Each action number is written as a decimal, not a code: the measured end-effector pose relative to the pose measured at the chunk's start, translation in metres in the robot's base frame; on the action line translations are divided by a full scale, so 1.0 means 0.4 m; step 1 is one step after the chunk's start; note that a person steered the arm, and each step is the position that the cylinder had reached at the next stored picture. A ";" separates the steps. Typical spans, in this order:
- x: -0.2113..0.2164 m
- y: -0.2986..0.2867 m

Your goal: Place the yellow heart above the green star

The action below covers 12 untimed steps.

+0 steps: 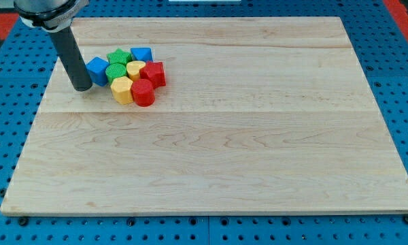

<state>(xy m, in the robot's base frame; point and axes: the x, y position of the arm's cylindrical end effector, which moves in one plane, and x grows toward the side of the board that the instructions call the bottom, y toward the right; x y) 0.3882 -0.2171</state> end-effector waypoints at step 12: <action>-0.135 0.199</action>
<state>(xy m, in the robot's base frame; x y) 0.3344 -0.1373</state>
